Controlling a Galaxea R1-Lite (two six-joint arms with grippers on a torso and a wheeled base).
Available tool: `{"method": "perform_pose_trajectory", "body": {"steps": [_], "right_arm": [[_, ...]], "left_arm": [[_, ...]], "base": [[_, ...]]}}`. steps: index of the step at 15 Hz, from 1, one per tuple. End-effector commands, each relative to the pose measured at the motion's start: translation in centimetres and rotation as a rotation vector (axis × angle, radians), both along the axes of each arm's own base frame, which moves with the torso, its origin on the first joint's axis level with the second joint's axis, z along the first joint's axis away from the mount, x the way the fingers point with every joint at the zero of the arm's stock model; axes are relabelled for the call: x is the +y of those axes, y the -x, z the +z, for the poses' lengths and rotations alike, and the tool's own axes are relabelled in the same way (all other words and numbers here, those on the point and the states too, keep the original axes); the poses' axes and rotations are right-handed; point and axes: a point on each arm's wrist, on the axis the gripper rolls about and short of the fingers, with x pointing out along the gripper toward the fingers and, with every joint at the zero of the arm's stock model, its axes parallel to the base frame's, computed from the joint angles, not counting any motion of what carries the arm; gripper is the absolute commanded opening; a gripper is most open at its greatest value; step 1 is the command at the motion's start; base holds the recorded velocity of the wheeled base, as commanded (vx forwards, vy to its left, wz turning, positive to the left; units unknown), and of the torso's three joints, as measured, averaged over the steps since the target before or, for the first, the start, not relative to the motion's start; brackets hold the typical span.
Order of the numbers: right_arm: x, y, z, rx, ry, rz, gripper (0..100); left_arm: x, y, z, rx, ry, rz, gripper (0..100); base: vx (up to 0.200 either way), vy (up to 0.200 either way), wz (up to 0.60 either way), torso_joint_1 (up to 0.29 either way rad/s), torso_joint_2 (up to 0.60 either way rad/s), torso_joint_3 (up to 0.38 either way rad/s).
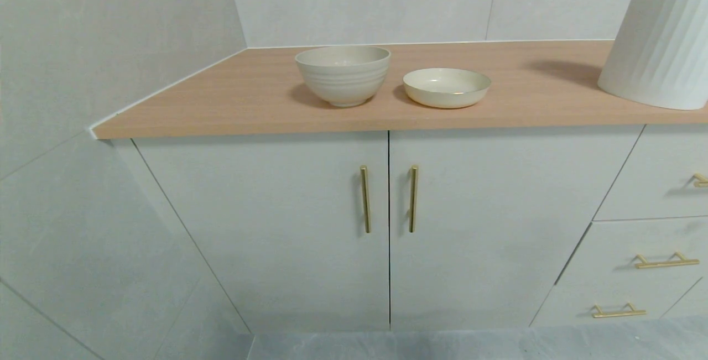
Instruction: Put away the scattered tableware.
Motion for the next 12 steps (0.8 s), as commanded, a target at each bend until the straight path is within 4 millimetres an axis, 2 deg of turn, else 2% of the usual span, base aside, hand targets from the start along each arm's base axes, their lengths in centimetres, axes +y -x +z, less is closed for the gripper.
{"method": "perform_pose_trajectory", "body": {"steps": [1, 7, 9, 11, 12], "right_arm": [[0.1, -0.3, 3.0, 0.018, -0.007, 0.079, 100], [0.5, -4.2, 4.1, 0.265, 0.065, 0.235, 100], [0.6, -5.6, 5.3, 0.317, 0.061, 0.263, 100], [1.4, -8.4, 7.0, 0.391, 0.037, 0.372, 100], [1.6, -9.2, 7.3, 0.403, 0.036, 0.393, 100]], "left_arm": [[0.0, 0.0, 0.0, -0.001, 0.001, 0.001, 100], [0.0, 0.0, 0.0, -0.001, -0.001, 0.001, 100], [0.0, 0.0, 0.0, -0.001, -0.001, 0.001, 100], [0.0, 0.0, 0.0, 0.000, -0.001, 0.001, 100], [0.0, 0.0, 0.0, 0.000, 0.001, 0.001, 100]], "base": [[0.000, 0.000, 0.00, 0.000, 0.00, 0.000], [0.000, 0.000, 0.00, 0.000, 0.00, 0.000], [0.000, 0.000, 0.00, 0.000, 0.00, 0.000], [0.000, 0.000, 0.00, 0.000, 0.00, 0.000], [0.000, 0.000, 0.00, 0.000, 0.00, 0.000]]}}
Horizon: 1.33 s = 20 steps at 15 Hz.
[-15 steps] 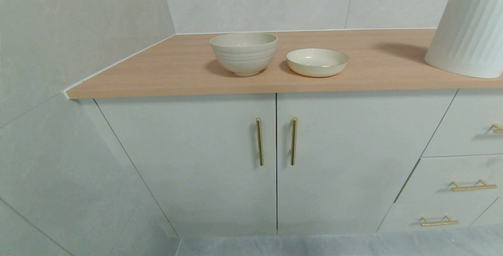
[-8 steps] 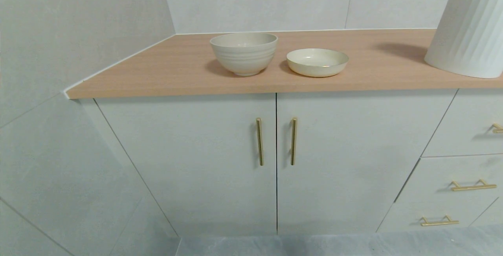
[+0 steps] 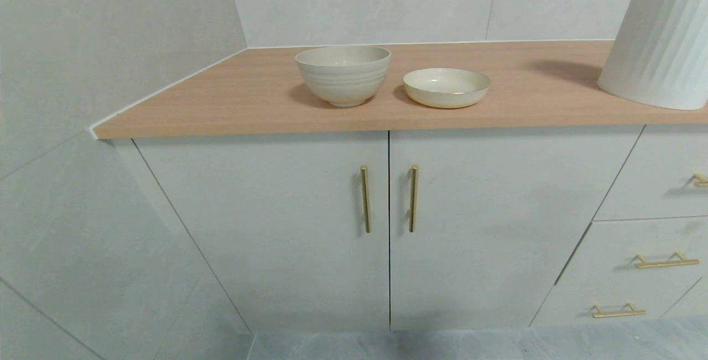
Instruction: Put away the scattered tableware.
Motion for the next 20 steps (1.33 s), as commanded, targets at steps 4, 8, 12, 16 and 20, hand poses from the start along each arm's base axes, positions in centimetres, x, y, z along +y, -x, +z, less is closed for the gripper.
{"method": "perform_pose_trajectory", "body": {"steps": [4, 8, 12, 16, 20], "right_arm": [[3.8, -9.4, 1.7, 0.170, -0.001, 0.195, 100], [7.0, -13.8, 1.4, 0.160, 0.007, 0.276, 100], [10.5, -16.5, 3.6, 0.130, -0.018, 0.345, 100], [13.2, -19.4, 3.4, 0.165, -0.036, 0.360, 100], [16.0, -23.4, 2.3, 0.233, -0.109, 0.343, 100]], "left_arm": [[0.0, 0.0, 0.0, 0.000, 0.001, 0.001, 100], [0.0, 0.0, 0.0, 0.000, -0.001, 0.001, 100], [0.0, 0.0, 0.0, 0.000, 0.001, 0.001, 100], [0.0, 0.0, 0.0, 0.000, 0.001, 0.001, 100], [0.0, 0.0, 0.0, 0.000, -0.001, 0.001, 100]], "base": [[0.000, 0.000, 0.00, 0.000, 0.00, 0.000], [0.000, 0.000, 0.00, 0.000, 0.00, 0.000], [0.000, 0.000, 0.00, 0.000, 0.00, 0.000], [0.000, 0.000, 0.00, 0.000, 0.00, 0.000], [0.000, 0.000, 0.00, 0.000, 0.00, 0.000]]}}
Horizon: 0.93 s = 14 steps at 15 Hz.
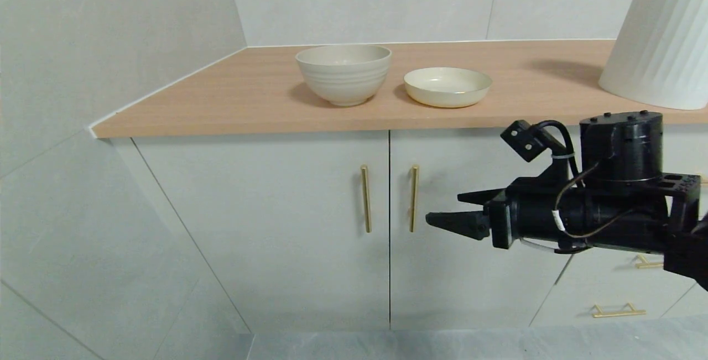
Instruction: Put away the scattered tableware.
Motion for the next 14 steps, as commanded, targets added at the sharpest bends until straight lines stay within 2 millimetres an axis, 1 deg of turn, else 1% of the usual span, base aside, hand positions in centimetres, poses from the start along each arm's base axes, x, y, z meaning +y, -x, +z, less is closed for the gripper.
{"method": "perform_pose_trajectory", "body": {"steps": [1, 4, 5, 7, 10, 12, 14], "right_arm": [[1.2, -1.7, -1.4, 0.053, 0.008, -0.002, 100], [1.6, -2.1, -1.8, 0.042, -0.004, 0.000, 100], [2.6, -2.1, -2.8, 0.039, -0.008, 0.025, 100], [3.6, -2.4, -4.0, 0.042, -0.006, 0.045, 100], [4.4, -3.2, -5.0, 0.017, -0.008, 0.022, 100], [4.4, -3.4, -5.0, 0.006, -0.006, -0.005, 100], [4.4, -3.4, -4.4, -0.010, -0.017, -0.014, 100]], "left_arm": [[0.0, 0.0, 0.0, 0.001, -0.001, 0.001, 100], [0.0, 0.0, 0.0, -0.001, 0.001, 0.001, 100], [0.0, 0.0, 0.0, 0.001, 0.001, 0.001, 100], [0.0, 0.0, 0.0, 0.001, 0.001, 0.001, 100], [0.0, 0.0, 0.0, 0.001, 0.001, 0.001, 100], [0.0, 0.0, 0.0, 0.001, 0.001, 0.001, 100], [0.0, 0.0, 0.0, 0.001, -0.001, 0.001, 100]], "base": [[0.000, 0.000, 0.00, 0.000, 0.00, 0.000], [0.000, 0.000, 0.00, 0.000, 0.00, 0.000], [0.000, 0.000, 0.00, 0.000, 0.00, 0.000], [0.000, 0.000, 0.00, 0.000, 0.00, 0.000], [0.000, 0.000, 0.00, 0.000, 0.00, 0.000], [0.000, 0.000, 0.00, 0.000, 0.00, 0.000], [0.000, 0.000, 0.00, 0.000, 0.00, 0.000]]}}
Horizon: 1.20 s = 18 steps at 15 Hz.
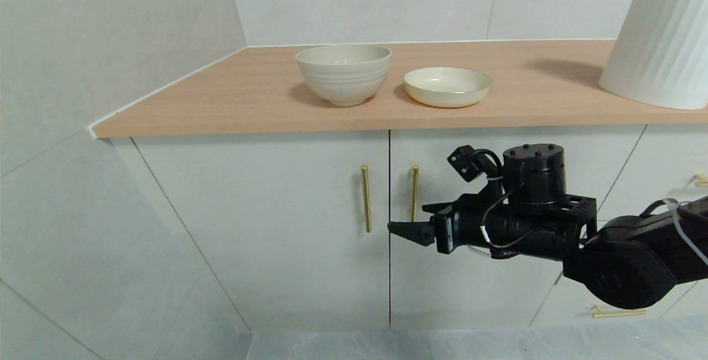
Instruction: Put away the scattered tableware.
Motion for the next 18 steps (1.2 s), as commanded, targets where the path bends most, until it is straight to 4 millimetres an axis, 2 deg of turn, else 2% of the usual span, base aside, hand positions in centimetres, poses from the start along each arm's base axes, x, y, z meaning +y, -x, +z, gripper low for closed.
{"method": "perform_pose_trajectory", "body": {"steps": [1, 3, 7, 18], "right_arm": [[0.0, -0.2, 0.3, -0.007, -0.006, -0.022, 100], [0.2, -0.6, 0.6, -0.018, -0.047, -0.047, 100], [0.9, -1.8, 0.0, -0.010, -0.111, -0.067, 100], [1.5, -2.3, -0.5, 0.019, -0.174, -0.038, 100]], "left_arm": [[0.0, 0.0, 0.0, 0.001, 0.000, 0.001, 100], [0.0, 0.0, 0.0, 0.001, 0.001, 0.001, 100], [0.0, 0.0, 0.0, -0.001, 0.001, 0.001, 100], [0.0, 0.0, 0.0, 0.001, 0.000, 0.001, 100]], "base": [[0.000, 0.000, 0.00, 0.000, 0.00, 0.000], [0.000, 0.000, 0.00, 0.000, 0.00, 0.000], [0.000, 0.000, 0.00, 0.000, 0.00, 0.000], [0.000, 0.000, 0.00, 0.000, 0.00, 0.000]]}}
